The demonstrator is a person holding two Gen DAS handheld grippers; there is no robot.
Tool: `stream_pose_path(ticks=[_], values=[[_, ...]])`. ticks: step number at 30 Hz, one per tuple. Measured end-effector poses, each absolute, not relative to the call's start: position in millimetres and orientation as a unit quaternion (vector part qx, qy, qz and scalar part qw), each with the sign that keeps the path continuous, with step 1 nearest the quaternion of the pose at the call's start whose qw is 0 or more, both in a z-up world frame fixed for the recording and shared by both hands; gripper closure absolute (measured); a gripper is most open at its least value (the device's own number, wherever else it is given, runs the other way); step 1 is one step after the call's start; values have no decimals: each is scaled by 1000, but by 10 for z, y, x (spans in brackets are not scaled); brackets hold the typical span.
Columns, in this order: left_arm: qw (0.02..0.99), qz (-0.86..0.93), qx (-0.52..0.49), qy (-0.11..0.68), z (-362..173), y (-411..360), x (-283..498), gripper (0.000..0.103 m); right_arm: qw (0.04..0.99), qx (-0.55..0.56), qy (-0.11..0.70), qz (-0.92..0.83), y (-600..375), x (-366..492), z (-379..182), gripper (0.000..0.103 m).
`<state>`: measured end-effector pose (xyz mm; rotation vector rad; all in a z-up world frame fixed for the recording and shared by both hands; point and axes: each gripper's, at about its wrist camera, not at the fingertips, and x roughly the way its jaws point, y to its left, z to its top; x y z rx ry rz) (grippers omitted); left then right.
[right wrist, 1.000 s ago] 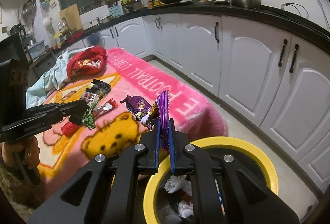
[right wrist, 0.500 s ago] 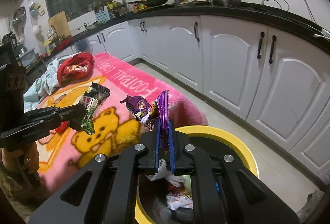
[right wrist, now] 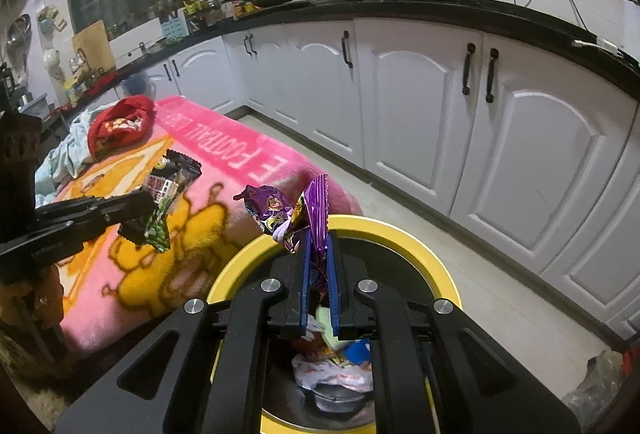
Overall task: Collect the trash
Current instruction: 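Carry the green and purple wrappers over the yellow bin and open both grippers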
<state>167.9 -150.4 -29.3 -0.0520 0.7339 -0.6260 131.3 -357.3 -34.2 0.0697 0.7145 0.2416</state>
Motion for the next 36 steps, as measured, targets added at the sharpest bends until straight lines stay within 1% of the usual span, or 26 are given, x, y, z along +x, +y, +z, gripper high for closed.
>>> stream_pose_path(ticks=[23, 27, 28, 30, 32, 33, 34, 36], values=[[856, -325, 1, 403, -677, -1947, 1721, 102, 912, 58, 396, 92, -3894, 1221, -766, 94], [852, -325, 2, 411, -720, -1992, 1741, 100, 911, 61, 399, 89, -3921, 1232, -804, 94], [851, -324, 0, 413, -734, -1991, 1749, 99, 910, 62, 400, 88, -3928, 1235, -811, 93], [850, -323, -5, 416, -752, -1981, 1754, 84, 910, 66, 401, 86, -3949, 1237, -819, 81], [850, -320, -6, 418, -761, -1964, 1760, 81, 910, 69, 399, 84, -3956, 1230, -816, 77], [851, -318, -6, 419, -763, -1954, 1760, 77, 911, 69, 399, 83, -3964, 1227, -816, 77], [852, -316, -7, 418, -759, -1947, 1754, 68, 910, 70, 399, 82, -3967, 1226, -815, 76], [853, -315, -10, 417, -746, -1926, 1750, 59, 912, 75, 397, 79, -3982, 1221, -805, 66]])
